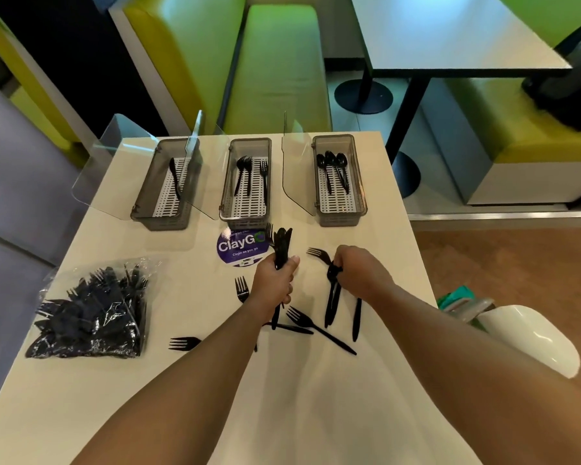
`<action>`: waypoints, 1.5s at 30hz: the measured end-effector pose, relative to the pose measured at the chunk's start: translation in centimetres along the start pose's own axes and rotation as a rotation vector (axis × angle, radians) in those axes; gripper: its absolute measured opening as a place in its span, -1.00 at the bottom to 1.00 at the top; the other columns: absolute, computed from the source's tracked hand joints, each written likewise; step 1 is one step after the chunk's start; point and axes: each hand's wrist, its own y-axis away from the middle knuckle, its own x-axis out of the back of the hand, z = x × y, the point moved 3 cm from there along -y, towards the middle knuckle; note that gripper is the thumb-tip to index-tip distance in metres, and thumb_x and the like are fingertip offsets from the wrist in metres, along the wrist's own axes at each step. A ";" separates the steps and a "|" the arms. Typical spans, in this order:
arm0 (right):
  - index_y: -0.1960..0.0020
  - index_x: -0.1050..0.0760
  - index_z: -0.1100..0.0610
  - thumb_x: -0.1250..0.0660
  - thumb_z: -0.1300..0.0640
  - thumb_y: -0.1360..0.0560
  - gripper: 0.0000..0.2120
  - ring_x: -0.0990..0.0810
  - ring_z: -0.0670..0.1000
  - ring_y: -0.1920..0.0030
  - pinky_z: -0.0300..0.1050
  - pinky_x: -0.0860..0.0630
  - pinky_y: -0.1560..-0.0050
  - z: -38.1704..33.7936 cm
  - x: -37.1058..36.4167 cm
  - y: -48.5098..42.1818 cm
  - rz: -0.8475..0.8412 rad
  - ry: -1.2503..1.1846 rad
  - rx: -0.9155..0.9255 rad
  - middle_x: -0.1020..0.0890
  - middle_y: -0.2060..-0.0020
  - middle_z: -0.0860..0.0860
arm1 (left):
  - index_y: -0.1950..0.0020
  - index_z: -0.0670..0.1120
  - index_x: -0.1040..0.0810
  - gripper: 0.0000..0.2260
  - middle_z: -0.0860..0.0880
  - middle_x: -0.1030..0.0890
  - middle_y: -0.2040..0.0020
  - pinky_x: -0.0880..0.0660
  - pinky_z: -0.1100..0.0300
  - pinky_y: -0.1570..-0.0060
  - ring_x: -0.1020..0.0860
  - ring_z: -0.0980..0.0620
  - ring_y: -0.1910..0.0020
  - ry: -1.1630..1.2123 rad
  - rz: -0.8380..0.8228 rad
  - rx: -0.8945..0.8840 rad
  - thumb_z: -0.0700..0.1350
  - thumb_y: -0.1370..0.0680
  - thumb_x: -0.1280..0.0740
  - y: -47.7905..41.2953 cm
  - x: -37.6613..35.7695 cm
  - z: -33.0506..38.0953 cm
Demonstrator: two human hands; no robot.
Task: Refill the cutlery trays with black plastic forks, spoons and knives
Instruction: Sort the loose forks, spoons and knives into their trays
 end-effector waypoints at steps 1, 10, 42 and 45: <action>-0.07 -0.52 0.17 -0.34 0.28 -0.50 -0.84 -0.58 0.13 -0.01 0.01 -0.56 0.03 0.0 0.3 -0.2 0.010 -0.054 -0.026 -0.61 0.00 0.10 | 0.01 -0.07 -0.48 -0.87 0.01 -0.38 0.32 -0.28 0.24 0.51 -0.30 0.10 0.47 0.019 0.000 0.001 -0.03 -0.65 -0.32 0.0 -0.1 0.1; 0.15 -0.66 0.23 -0.50 0.13 -0.48 -0.85 -0.53 -0.03 0.39 -0.11 -0.49 0.26 -3.1 0.9 0.1 -0.076 -0.623 -0.023 -0.69 0.31 0.15 | 0.00 -0.14 -0.57 -0.80 0.01 -0.41 0.34 -0.25 0.24 0.55 -0.26 0.13 0.51 0.129 -0.030 0.050 -0.01 -0.58 -0.44 -0.4 -1.6 0.8; -0.25 -0.51 0.13 -0.29 0.17 -0.54 -0.72 -0.55 0.19 -0.20 0.01 -0.44 -0.12 -0.9 -2.8 2.8 -0.014 -0.004 -0.552 -0.62 -0.15 0.09 | 0.16 -0.09 -0.50 -0.73 -0.01 -0.54 0.34 -0.39 0.20 0.36 -0.45 0.04 0.36 -0.032 -0.032 0.034 0.01 -0.68 -0.25 -0.7 0.9 0.2; -0.28 -0.48 0.16 -0.27 0.21 -0.55 -0.69 -0.54 0.19 -0.22 0.03 -0.45 -0.18 -1.2 -3.1 2.5 -0.003 0.030 -0.530 -0.60 -0.18 0.11 | 0.10 -0.13 -0.48 -0.75 -0.01 -0.51 0.39 -0.40 0.19 0.43 -0.48 0.02 0.41 0.011 -0.045 0.060 -0.02 -0.69 -0.23 -0.5 1.1 -0.1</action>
